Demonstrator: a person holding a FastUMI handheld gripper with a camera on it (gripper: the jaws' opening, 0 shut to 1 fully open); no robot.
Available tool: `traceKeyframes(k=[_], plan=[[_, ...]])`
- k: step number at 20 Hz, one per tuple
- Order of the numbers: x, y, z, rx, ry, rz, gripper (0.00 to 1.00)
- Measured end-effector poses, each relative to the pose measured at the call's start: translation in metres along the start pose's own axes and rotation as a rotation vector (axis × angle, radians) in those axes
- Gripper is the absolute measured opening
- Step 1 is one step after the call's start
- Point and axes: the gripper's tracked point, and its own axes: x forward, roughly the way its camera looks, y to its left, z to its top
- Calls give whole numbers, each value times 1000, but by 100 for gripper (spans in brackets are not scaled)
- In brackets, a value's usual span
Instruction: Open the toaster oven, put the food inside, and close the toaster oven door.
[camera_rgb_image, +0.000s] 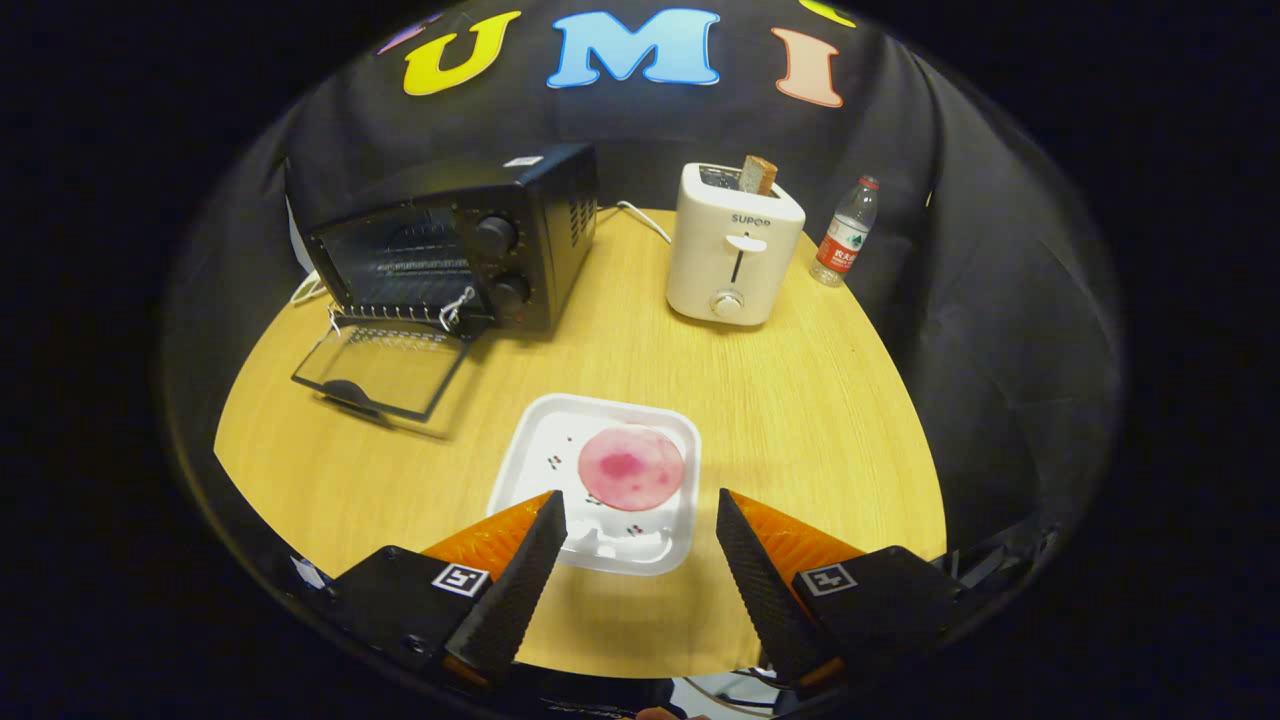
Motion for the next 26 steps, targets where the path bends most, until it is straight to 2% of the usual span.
traceKeyframes(k=[3,9,16,21,26], plan=[[10,-21,-8,-14,76,31,97],[43,-26,-20,88,256,137,97],[72,-29,-45,90,392,132,96],[79,-24,-36,95,396,127,76],[78,-15,-37,167,455,170,27]])
